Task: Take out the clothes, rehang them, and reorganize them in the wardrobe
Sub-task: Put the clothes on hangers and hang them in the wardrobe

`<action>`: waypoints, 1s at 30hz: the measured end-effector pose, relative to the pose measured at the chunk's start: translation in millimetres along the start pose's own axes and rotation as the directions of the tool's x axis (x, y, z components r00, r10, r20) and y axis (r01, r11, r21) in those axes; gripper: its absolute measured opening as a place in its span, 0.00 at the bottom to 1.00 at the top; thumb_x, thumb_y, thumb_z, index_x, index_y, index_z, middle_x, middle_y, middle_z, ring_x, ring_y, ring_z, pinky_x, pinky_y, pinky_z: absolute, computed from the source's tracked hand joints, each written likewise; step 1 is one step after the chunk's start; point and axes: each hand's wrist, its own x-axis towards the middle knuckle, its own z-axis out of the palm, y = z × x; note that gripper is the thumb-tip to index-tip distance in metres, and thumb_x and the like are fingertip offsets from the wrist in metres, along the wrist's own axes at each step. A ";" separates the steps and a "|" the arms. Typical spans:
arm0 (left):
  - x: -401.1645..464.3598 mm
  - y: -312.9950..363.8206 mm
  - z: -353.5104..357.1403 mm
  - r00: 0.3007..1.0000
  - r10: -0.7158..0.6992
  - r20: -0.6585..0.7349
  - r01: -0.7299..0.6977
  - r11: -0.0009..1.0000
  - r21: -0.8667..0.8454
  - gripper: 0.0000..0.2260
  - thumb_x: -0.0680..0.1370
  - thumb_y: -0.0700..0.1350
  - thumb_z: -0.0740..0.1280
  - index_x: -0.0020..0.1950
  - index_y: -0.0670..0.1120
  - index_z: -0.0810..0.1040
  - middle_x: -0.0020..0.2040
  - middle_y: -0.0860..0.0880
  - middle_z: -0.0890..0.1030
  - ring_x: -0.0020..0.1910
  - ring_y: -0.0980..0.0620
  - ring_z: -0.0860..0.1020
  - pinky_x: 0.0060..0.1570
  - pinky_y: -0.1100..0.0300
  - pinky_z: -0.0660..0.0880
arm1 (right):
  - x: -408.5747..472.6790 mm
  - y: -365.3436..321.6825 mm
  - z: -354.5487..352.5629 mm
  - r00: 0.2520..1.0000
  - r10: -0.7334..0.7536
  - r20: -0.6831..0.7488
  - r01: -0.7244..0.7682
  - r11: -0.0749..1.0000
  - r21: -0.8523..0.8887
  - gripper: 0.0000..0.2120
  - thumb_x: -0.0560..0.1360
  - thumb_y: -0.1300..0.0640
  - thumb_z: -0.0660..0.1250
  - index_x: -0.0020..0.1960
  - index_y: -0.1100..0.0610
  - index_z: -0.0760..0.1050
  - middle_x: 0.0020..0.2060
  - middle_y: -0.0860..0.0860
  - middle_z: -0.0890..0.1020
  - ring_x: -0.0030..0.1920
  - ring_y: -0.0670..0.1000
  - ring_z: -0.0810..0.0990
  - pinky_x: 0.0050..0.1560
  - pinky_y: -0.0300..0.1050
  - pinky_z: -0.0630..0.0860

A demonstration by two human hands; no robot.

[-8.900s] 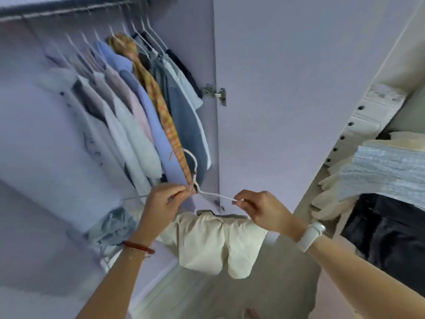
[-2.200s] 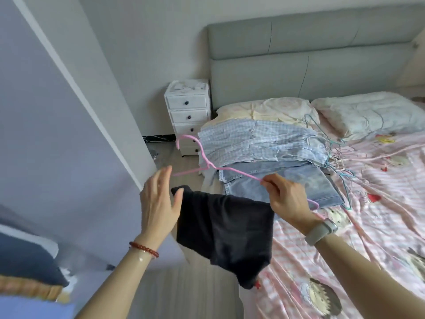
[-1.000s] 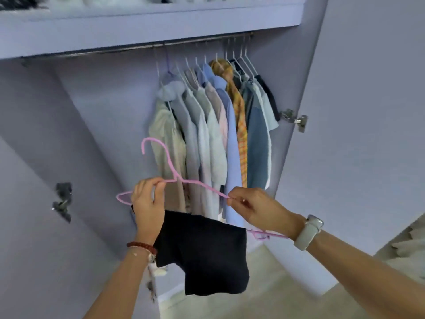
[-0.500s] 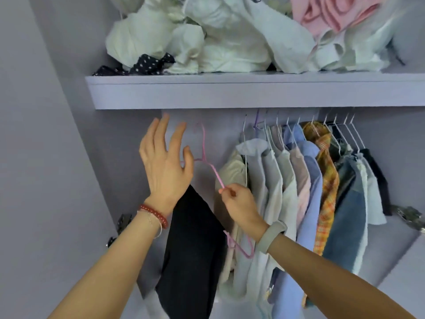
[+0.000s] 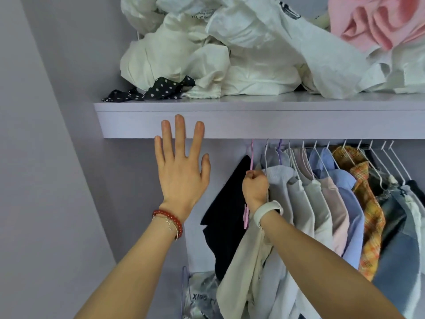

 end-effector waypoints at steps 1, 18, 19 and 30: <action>0.0 -0.6 1.7 1.000 0.005 -0.007 -0.005 1.000 0.004 0.31 0.75 0.47 0.64 0.75 0.48 0.54 0.74 0.39 0.53 0.72 0.39 0.48 0.70 0.42 0.49 | 0.2 7.3 2.4 1.000 0.005 0.002 -0.005 0.999 -0.036 0.11 0.76 0.65 0.56 0.49 0.65 0.76 0.45 0.64 0.80 0.46 0.62 0.78 0.42 0.43 0.68; -35.3 33.7 -12.3 0.979 -0.154 0.135 0.189 0.933 -0.306 0.28 0.75 0.48 0.61 0.74 0.49 0.57 0.75 0.39 0.53 0.74 0.40 0.47 0.69 0.38 0.44 | -71.9 28.7 -72.7 0.885 -0.422 0.194 0.463 0.839 -0.286 0.20 0.78 0.62 0.57 0.69 0.62 0.63 0.65 0.59 0.69 0.66 0.56 0.67 0.67 0.40 0.61; -51.4 44.0 -11.9 0.975 -0.140 0.175 0.195 0.913 -0.359 0.27 0.75 0.48 0.60 0.73 0.48 0.60 0.75 0.39 0.55 0.74 0.41 0.48 0.69 0.38 0.46 | -80.8 34.8 -87.8 0.862 -0.474 0.177 0.506 0.804 -0.312 0.20 0.77 0.62 0.57 0.68 0.63 0.66 0.64 0.59 0.70 0.66 0.56 0.68 0.67 0.39 0.59; -257.9 200.1 -49.1 0.580 0.449 0.680 0.153 0.759 -0.632 0.26 0.73 0.45 0.68 0.70 0.46 0.67 0.72 0.41 0.64 0.72 0.40 0.60 0.66 0.39 0.58 | -248.9 192.3 -330.3 0.989 0.026 -0.144 -0.130 0.612 -0.780 0.20 0.75 0.63 0.62 0.66 0.63 0.69 0.65 0.61 0.71 0.68 0.63 0.65 0.67 0.58 0.63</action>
